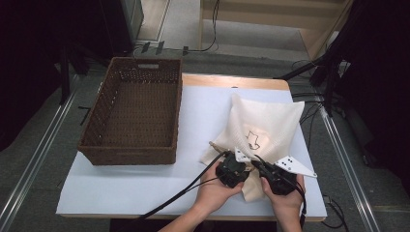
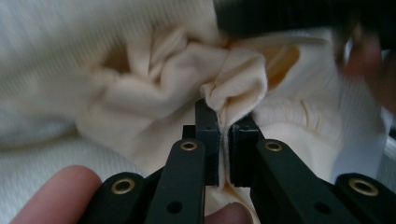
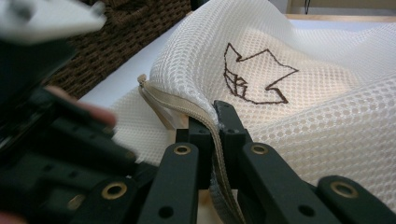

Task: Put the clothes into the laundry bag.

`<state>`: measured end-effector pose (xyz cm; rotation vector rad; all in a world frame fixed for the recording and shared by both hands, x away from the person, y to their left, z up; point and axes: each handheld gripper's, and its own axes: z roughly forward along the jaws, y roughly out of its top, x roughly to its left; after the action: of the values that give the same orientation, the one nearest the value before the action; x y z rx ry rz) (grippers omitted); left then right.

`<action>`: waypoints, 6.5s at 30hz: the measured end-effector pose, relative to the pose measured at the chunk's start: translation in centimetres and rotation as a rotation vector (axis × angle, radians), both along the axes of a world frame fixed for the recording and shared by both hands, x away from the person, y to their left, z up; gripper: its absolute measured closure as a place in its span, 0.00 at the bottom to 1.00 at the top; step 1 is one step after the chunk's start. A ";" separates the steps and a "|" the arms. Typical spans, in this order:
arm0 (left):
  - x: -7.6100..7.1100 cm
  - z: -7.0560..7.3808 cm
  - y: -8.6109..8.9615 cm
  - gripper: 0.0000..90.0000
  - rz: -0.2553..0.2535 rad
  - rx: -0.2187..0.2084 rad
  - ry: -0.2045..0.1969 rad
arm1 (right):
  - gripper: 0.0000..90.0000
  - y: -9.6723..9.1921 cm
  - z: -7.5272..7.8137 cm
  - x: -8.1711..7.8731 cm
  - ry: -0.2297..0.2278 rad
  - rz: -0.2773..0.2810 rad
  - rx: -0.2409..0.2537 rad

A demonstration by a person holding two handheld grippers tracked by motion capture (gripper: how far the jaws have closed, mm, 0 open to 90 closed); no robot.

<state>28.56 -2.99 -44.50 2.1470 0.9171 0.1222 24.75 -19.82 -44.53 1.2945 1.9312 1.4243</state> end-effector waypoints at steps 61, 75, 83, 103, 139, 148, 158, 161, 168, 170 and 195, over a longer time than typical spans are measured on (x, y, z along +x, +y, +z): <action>0.7 -2.6 0.3 0.46 -0.023 0.088 -0.055 | 0.98 -2.3 -0.6 0.8 0.018 -0.072 0.047; 4.3 -1.4 -2.0 0.88 0.125 -0.168 -0.138 | 0.99 -1.9 -0.7 0.4 0.018 -0.064 0.051; 6.8 -3.5 -3.5 0.83 0.059 -0.063 0.037 | 0.99 -2.3 -0.8 0.4 0.032 -0.072 0.054; 3.1 -1.2 7.3 0.30 0.317 0.100 -0.125 | 0.98 -2.9 -0.9 1.0 0.028 -0.094 0.057; -3.0 2.5 1.9 0.71 -0.085 -0.003 -0.067 | 0.97 -2.9 -0.6 1.5 0.018 -0.089 0.044; 1.6 -2.8 -4.5 0.68 0.064 0.062 -0.024 | 0.98 -3.0 -0.1 1.3 0.006 -0.077 0.067; 4.5 -3.4 -4.1 0.95 0.377 -0.016 -0.087 | 0.98 -2.2 -1.0 1.0 0.043 -0.045 0.024; 4.4 -3.0 -3.6 0.76 0.292 -0.044 0.008 | 0.98 -1.9 -1.7 1.3 0.061 -0.058 -0.020; 0.1 -1.0 -1.0 0.60 0.102 -0.060 -0.060 | 0.89 -3.7 -1.4 1.1 0.035 -0.063 0.062; -1.0 -0.7 -0.6 0.59 0.072 -0.059 -0.091 | 0.90 -4.0 -1.0 1.0 0.030 -0.082 0.074; 1.8 -3.0 8.5 0.64 0.243 0.033 -0.058 | 0.58 -7.5 -1.3 -3.4 0.025 0.053 0.093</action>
<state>30.33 5.50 -47.48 2.0430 1.1462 0.3205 21.34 -27.31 -45.79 1.3165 1.9500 1.5479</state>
